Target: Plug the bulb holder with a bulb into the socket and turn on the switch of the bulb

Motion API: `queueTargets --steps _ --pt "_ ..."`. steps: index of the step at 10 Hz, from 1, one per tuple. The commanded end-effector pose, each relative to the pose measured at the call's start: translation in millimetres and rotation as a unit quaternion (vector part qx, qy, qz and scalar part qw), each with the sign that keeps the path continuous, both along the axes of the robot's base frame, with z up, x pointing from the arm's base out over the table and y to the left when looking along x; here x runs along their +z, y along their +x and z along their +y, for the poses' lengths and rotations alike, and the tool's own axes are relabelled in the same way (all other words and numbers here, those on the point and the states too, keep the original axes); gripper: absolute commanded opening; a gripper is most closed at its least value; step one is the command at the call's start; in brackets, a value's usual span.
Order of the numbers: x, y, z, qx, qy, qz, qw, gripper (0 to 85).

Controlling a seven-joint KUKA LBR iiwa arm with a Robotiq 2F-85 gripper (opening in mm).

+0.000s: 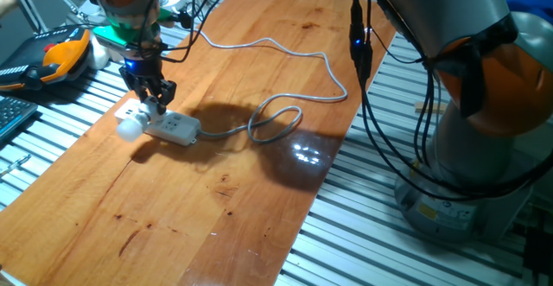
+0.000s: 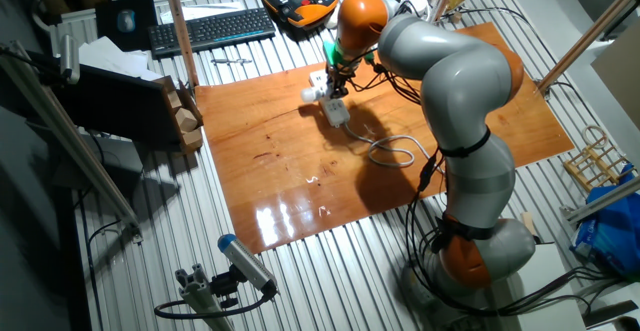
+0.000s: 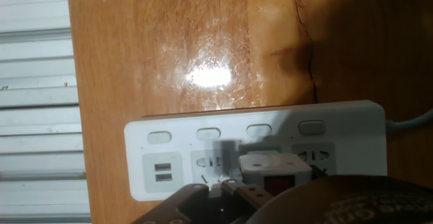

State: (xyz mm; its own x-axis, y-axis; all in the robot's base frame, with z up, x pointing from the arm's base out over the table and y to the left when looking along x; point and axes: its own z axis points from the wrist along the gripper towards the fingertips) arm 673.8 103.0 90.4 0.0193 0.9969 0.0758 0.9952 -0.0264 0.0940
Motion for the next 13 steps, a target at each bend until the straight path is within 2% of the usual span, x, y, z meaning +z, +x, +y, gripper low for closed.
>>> queueTargets --steps 1,8,13 --pt "-2.5 -0.5 0.5 0.001 0.000 -0.001 1.0000 0.0" --pt "-6.8 -0.8 1.2 0.002 0.004 0.002 1.0000 0.0" --pt "-3.0 -0.3 0.4 0.007 0.008 0.014 0.9998 0.0"
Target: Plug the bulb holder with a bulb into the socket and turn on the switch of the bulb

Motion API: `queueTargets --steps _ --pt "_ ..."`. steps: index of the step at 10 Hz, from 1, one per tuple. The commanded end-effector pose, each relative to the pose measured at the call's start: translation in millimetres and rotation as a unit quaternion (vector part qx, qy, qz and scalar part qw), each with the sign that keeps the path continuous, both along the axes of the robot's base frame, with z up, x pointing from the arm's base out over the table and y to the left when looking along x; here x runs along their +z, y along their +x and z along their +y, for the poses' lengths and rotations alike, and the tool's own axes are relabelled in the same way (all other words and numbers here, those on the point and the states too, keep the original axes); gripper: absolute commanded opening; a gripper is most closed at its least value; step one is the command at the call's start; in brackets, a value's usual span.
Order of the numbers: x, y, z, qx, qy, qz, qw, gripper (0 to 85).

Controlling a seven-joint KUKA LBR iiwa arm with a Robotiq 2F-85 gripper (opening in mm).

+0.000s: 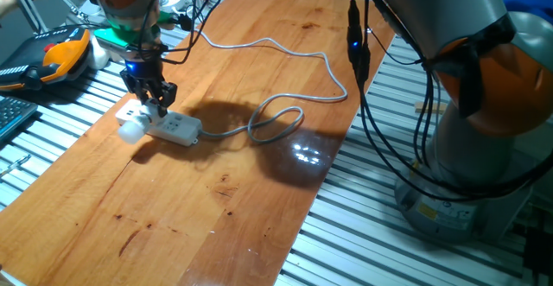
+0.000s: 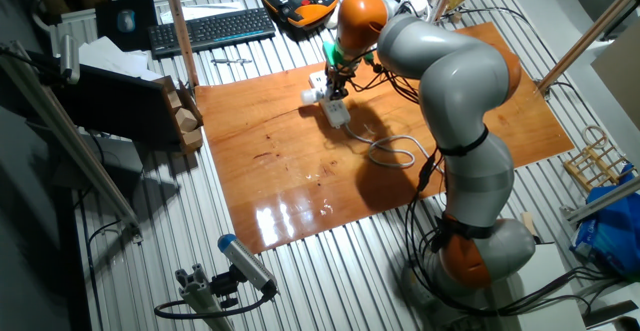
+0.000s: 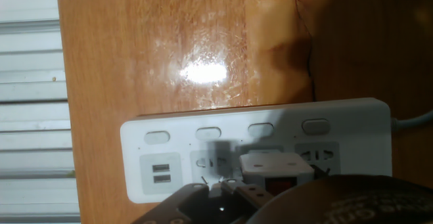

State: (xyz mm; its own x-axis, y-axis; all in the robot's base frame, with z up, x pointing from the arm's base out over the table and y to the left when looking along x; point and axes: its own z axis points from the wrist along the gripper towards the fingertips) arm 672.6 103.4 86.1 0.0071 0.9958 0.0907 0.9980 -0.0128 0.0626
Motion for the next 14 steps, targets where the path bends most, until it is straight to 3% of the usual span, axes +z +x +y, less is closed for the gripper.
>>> queueTargets --steps 1,4,12,14 --pt "0.8 1.1 -0.1 0.000 0.002 0.002 1.0000 0.0" --pt "-2.1 1.0 0.1 0.001 0.006 0.010 0.9999 0.0" --pt "-5.7 -0.6 0.4 0.000 0.009 0.003 1.0000 0.0" --pt "-5.1 -1.2 0.6 0.004 0.010 -0.006 0.9999 0.0"
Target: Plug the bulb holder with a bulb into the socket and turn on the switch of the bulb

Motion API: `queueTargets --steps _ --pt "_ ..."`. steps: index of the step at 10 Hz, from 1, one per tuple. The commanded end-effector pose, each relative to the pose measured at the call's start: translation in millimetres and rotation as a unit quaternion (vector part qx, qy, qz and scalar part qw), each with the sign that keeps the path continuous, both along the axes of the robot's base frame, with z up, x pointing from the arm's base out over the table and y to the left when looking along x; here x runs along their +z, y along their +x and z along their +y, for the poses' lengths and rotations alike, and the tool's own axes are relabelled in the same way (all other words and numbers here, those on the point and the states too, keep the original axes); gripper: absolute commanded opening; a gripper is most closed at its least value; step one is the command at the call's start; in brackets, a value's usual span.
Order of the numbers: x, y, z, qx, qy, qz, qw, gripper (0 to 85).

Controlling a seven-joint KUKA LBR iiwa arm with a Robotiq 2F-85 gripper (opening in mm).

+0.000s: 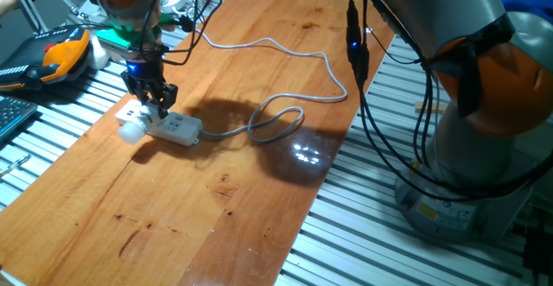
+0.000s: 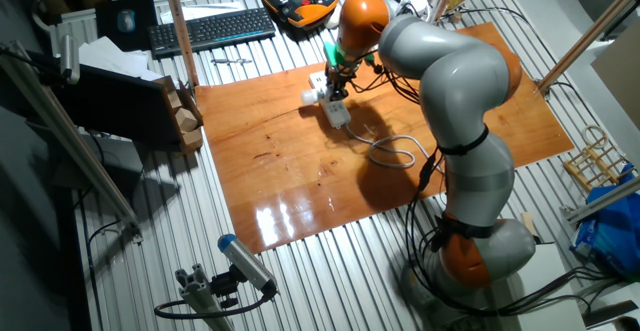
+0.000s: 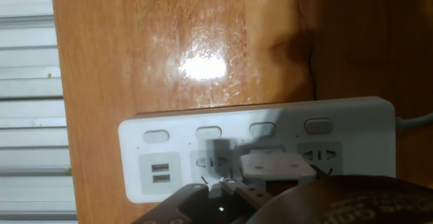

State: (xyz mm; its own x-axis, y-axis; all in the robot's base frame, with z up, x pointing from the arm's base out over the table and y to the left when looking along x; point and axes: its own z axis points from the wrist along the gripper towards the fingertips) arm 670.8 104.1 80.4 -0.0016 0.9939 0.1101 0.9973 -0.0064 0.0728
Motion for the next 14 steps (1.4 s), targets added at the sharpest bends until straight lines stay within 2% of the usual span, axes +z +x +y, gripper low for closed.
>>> queueTargets --steps 1,5,6,7,9,10,14 --pt "0.6 0.5 0.2 0.002 0.000 -0.003 1.0000 0.0" --pt "0.3 0.5 0.4 -0.003 0.001 -0.015 0.9999 68.0" --pt "0.1 0.4 0.4 -0.004 0.002 -0.018 0.9998 68.0" --pt "0.0 0.1 0.4 -0.003 0.003 -0.022 0.9998 85.0" --pt "1.7 -0.3 0.2 0.003 0.000 -0.028 0.9996 85.0" --pt "7.3 -1.0 -0.7 0.009 -0.007 -0.027 0.9996 85.0" --pt "33.7 -4.0 -4.3 0.021 -0.021 -0.017 0.9994 85.0"
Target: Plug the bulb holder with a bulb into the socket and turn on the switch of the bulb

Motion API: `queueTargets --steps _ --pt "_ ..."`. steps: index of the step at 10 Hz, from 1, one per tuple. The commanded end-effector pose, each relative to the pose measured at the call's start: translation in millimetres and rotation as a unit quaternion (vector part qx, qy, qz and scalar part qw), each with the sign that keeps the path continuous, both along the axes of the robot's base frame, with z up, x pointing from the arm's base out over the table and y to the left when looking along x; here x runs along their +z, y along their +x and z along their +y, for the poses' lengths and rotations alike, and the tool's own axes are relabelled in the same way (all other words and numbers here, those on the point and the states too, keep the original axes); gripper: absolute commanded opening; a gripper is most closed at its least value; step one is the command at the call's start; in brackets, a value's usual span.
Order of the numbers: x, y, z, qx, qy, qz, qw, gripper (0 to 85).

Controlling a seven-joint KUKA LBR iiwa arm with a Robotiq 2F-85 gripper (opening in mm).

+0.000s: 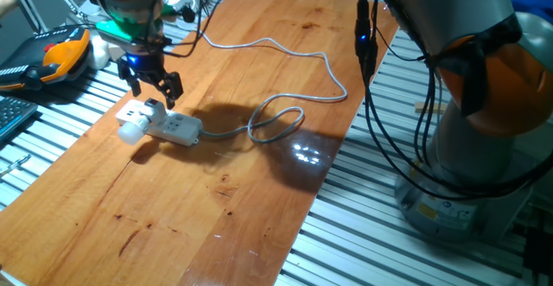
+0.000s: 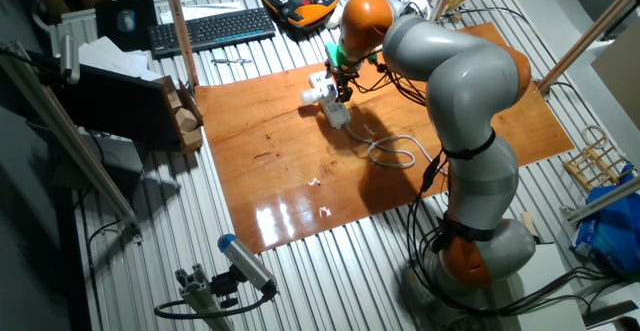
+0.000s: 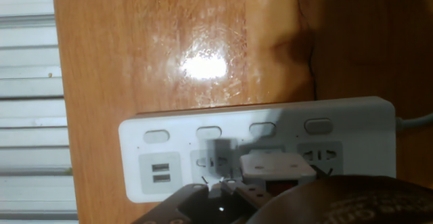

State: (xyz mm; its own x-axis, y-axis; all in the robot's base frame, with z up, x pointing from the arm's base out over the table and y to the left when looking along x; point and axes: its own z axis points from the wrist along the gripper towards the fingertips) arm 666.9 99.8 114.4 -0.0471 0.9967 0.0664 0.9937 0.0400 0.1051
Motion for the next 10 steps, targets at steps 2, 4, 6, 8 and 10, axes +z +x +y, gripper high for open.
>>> queueTargets --steps 2,4,6,8,10 --pt "6.0 -1.6 -1.2 0.005 -0.010 0.003 0.9999 85.0" --pt "11.9 -2.4 -2.9 0.018 -0.011 0.006 0.9997 85.0" --pt "15.7 -2.4 -6.1 0.038 -0.016 0.007 0.9991 68.0" --pt "18.6 -4.5 -12.7 0.064 -0.003 0.024 0.9976 51.0" --pt "19.2 -4.8 -16.2 0.065 -0.006 0.030 0.9974 17.0"
